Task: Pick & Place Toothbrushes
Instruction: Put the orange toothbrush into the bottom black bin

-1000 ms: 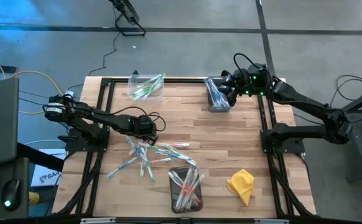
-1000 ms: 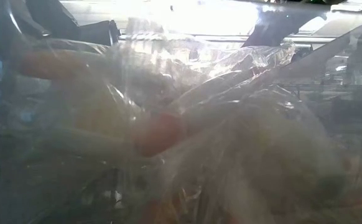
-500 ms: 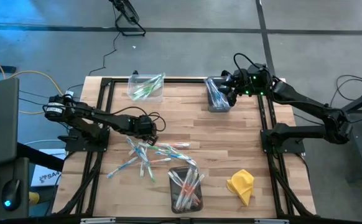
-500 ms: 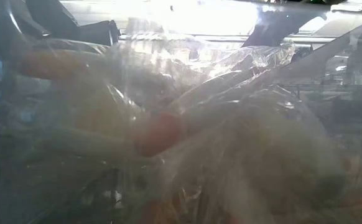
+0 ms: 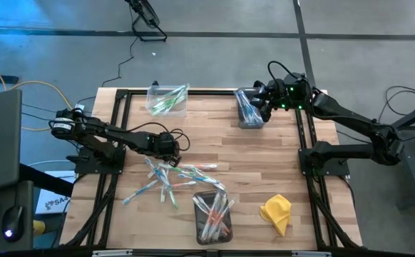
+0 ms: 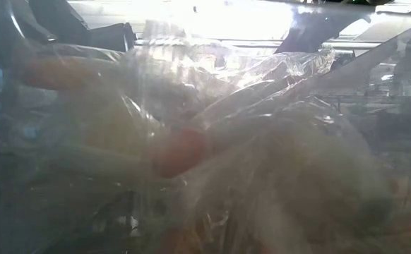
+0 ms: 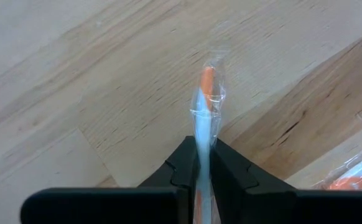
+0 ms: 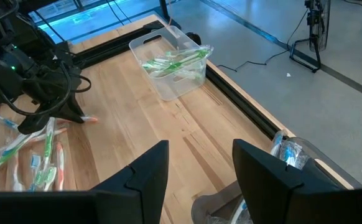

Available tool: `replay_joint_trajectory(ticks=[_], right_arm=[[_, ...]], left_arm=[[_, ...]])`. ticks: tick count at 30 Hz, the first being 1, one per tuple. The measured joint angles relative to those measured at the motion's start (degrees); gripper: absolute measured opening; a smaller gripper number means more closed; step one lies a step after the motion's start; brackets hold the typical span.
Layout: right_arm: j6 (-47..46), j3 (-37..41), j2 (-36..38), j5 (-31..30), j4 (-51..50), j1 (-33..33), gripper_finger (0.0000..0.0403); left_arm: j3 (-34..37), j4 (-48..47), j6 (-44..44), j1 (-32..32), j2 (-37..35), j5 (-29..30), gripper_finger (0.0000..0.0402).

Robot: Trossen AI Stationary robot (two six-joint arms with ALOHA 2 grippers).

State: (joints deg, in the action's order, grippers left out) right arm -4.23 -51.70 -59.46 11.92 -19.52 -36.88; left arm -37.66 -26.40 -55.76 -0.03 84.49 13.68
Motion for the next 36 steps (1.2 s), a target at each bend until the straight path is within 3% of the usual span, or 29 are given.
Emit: replay_joint_trajectory(ticks=[19,36], right_arm=[[0.00,0.00,0.00,0.00,0.01,0.00,0.0171],[-0.02,0.00,0.00,0.00,0.01,0.02,0.0171]], left_arm=[[-4.51,-1.80,1.97,0.02,0.22,0.51,0.0030],[-11.65,-2.51,9.70,0.04,0.07,8.53,0.0030]])
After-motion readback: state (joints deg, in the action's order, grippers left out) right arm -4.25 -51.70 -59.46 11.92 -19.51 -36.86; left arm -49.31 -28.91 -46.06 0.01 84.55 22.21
